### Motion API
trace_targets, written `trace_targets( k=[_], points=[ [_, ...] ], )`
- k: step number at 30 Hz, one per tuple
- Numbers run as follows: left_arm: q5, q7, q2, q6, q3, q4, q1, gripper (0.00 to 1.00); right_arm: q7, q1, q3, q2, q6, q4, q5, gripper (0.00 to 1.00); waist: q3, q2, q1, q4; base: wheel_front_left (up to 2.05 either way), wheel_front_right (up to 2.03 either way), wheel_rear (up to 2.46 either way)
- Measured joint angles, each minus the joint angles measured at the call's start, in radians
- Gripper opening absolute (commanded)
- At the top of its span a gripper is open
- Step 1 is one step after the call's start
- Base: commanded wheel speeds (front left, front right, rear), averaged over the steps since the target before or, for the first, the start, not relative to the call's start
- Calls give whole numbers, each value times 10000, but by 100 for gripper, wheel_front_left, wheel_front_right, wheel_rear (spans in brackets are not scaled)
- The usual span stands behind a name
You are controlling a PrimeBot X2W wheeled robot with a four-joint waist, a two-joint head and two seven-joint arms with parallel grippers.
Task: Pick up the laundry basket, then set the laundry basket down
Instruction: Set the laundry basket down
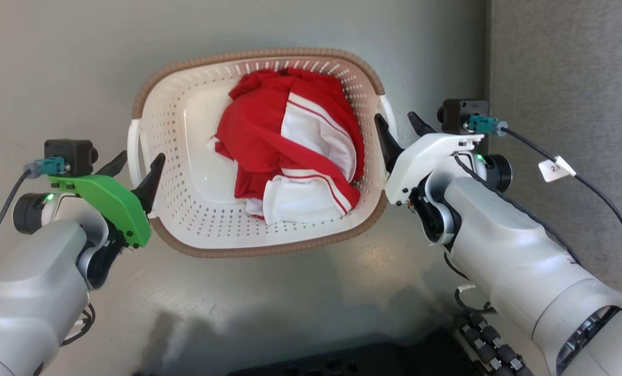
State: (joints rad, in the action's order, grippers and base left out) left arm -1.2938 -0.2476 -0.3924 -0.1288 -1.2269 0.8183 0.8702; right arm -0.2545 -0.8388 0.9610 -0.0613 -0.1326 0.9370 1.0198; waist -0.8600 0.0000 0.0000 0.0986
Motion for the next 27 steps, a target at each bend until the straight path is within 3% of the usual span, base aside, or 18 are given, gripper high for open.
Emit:
trace_targets(
  k=[13, 27],
  points=[
    [-140, -10, 226, -2, 435, -119, -147, 100, 0, 354, -792, -2, 0, -226, -272, 100, 1534, 0, 0, 114, 0, 0, 0],
    [865, -12, 207, -2, 1847, -911, -201, 100, 0, 702, -1603, -2, 0, -1030, -1620, 100, 3500, 0, 0, 113, 0, 0, 0]
  ],
)
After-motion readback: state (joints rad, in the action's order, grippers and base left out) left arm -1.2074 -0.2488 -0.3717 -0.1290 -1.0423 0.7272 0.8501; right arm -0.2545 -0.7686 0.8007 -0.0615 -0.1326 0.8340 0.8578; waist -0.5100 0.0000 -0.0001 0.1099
